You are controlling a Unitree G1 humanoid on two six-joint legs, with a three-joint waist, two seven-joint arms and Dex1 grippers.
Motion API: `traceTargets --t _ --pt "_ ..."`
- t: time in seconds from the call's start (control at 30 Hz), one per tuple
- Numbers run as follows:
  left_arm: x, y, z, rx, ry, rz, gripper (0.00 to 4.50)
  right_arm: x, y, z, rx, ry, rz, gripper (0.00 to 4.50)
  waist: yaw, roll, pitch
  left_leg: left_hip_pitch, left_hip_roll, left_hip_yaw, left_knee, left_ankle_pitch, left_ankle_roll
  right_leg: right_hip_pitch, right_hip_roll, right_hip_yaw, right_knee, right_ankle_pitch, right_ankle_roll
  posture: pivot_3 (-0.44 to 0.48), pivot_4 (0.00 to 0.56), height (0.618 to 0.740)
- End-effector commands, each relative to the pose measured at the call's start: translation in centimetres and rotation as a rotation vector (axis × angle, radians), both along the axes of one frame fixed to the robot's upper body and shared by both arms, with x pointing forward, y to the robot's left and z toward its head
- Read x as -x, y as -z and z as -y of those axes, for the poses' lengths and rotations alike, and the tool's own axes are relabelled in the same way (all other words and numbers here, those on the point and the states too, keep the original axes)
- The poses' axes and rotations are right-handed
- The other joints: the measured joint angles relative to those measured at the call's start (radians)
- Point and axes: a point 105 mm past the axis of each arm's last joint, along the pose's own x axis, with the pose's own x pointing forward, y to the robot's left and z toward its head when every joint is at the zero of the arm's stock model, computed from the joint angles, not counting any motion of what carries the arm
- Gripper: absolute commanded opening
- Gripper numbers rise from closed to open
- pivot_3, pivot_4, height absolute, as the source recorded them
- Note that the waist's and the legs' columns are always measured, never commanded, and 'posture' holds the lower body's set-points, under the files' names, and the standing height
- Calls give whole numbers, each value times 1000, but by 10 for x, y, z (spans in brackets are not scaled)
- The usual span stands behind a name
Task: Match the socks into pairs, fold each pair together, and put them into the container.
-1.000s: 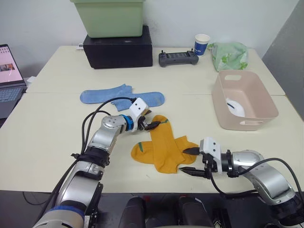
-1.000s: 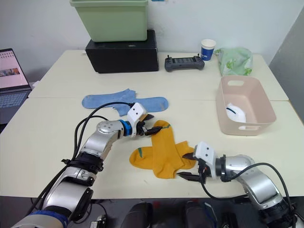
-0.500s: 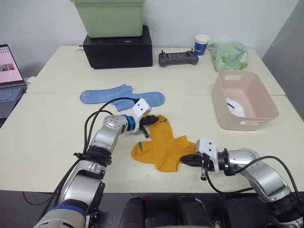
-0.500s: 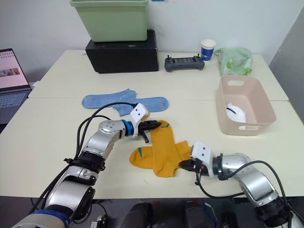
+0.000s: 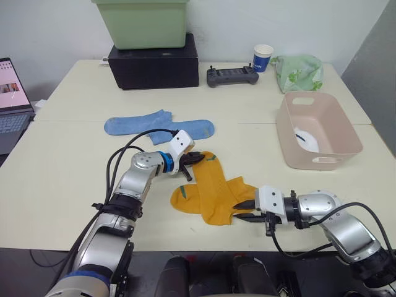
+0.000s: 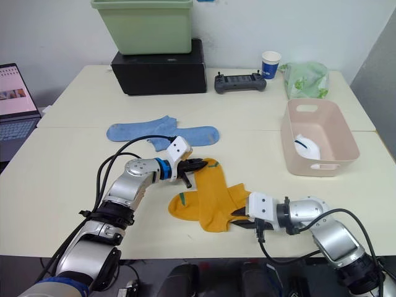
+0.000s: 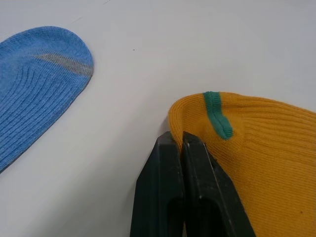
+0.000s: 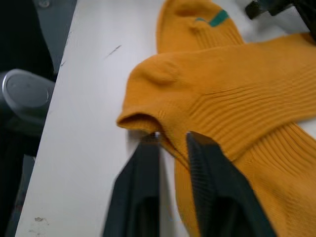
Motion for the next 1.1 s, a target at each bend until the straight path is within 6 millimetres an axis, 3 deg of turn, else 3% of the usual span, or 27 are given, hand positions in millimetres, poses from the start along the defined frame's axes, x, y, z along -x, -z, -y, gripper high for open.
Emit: traceTargets --t 0.03,0.27,0.4,0.6,0.73,0.83,0.9,1.1 --pt "-1 -11 -2 12 -3 38 0 0 -2 -5 -7 -46 61 876 0 0 0 0 0 0 0 0 0 0 0 0 0 0 0 0 150 740" --pt "0 -9 -3 -1 -6 33 0 -4 -5 -17 -67 -61 90 876 0 0 0 0 1 0 0 0 -1 0 0 0 0 0 0 0 150 740" --pt "-1 -9 -5 -5 -10 34 0 -7 -8 -17 -93 -53 78 72 0 0 0 0 2 0 0 0 -1 0 0 0 0 0 0 0 150 740" --pt "-1 -12 -11 -9 -17 43 0 -14 -20 -12 -108 -38 116 72 0 0 0 1 2 0 0 0 -1 0 0 0 1 0 0 0 150 740" --pt "3 -30 -24 -1 -40 83 0 -19 -41 0 -99 -25 201 72 -1 0 0 1 2 0 0 0 -1 0 0 0 1 0 0 0 150 740" --pt "20 -56 -27 57 -45 125 0 -26 -63 12 -97 -22 276 72 -3 0 0 0 4 0 0 1 -1 0 -1 1 1 0 0 0 150 740" --pt "33 -62 -25 95 -48 120 0 -29 -70 17 -78 -39 302 72 0 0 0 1 5 -1 0 1 -1 1 -3 1 1 0 0 0 150 740" --pt "77 -55 -15 185 -88 44 0 -38 -63 26 9 -140 332 72 -1 0 0 2 4 -1 0 0 0 2 -2 2 0 0 0 0 150 740"
